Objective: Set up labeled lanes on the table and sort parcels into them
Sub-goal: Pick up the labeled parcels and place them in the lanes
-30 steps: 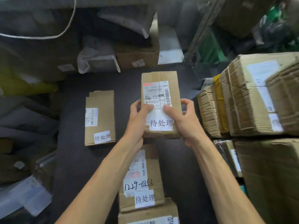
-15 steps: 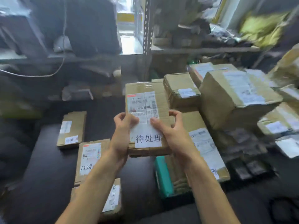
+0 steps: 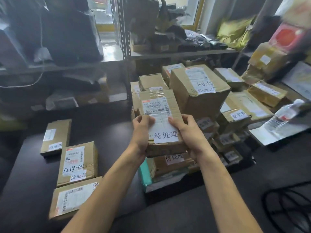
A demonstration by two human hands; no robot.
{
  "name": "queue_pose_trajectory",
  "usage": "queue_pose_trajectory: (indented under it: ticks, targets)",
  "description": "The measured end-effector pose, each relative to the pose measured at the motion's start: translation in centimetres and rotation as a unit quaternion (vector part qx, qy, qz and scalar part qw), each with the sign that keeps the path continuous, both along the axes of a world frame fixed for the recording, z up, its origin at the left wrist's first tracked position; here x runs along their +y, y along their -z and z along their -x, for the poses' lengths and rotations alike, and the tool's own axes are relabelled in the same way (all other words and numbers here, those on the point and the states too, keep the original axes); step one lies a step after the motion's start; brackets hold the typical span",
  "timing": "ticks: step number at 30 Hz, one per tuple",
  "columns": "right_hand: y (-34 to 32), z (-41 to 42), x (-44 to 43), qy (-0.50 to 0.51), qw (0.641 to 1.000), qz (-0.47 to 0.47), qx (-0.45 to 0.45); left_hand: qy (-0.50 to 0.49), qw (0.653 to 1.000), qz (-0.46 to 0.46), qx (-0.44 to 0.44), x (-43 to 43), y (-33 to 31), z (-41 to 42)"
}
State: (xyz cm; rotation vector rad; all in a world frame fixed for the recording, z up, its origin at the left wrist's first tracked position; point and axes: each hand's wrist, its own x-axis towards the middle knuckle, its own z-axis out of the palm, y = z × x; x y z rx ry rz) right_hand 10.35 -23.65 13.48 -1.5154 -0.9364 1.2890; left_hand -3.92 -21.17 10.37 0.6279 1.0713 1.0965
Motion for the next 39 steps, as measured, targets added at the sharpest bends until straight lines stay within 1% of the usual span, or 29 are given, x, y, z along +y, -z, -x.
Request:
queue_pose_trajectory:
  ticks: [4,7,9,11,13,16,21,25,30,33,37,39]
  targets:
    - [0.6,-0.3,1.2,0.019,0.996,-0.024,-0.088,-0.058,0.996,-0.020,0.065,1.5,0.6,-1.2]
    - [0.7,-0.7,1.8,0.014,0.993,-0.039,-0.114,-0.062,0.985,-0.051,0.152,2.0,0.8,-2.5]
    - [0.9,-1.1,2.2,0.017,0.990,-0.035,-0.133,-0.063,0.977,-0.078,0.186,2.1,0.3,-3.3]
    - [1.0,-1.3,2.3,0.020,0.990,-0.031,-0.138,-0.060,0.975,-0.087,0.197,2.4,0.5,-3.7]
    - [1.3,-1.5,2.3,0.033,0.991,-0.030,-0.126,-0.055,0.972,-0.091,0.210,2.6,0.4,-3.7]
    - [1.6,-1.7,2.2,0.049,0.991,-0.033,-0.119,-0.043,0.967,-0.082,0.236,2.9,0.6,-3.6]
    - [1.5,-1.8,1.3,0.066,0.990,-0.036,-0.118,-0.030,0.965,-0.092,0.243,2.8,0.3,-4.0]
    - [0.8,-2.0,0.6,0.063,0.992,-0.018,-0.111,-0.019,0.962,-0.099,0.255,2.2,-0.2,-4.5]
    - [0.2,-2.1,-0.2,0.053,0.991,-0.019,-0.118,-0.020,0.968,-0.090,0.235,2.2,-0.9,-4.3]
    - [-0.2,-1.9,-0.8,0.057,0.990,-0.027,-0.123,-0.027,0.969,-0.109,0.220,1.9,-2.0,-4.5]
    - [-1.1,-1.4,-1.5,0.055,0.987,-0.044,-0.147,-0.022,0.967,-0.129,0.220,1.6,-2.4,-4.1]
    - [-1.6,-0.7,-1.6,0.056,0.977,-0.061,-0.199,-0.014,0.965,-0.140,0.223,1.3,-2.7,-3.5]
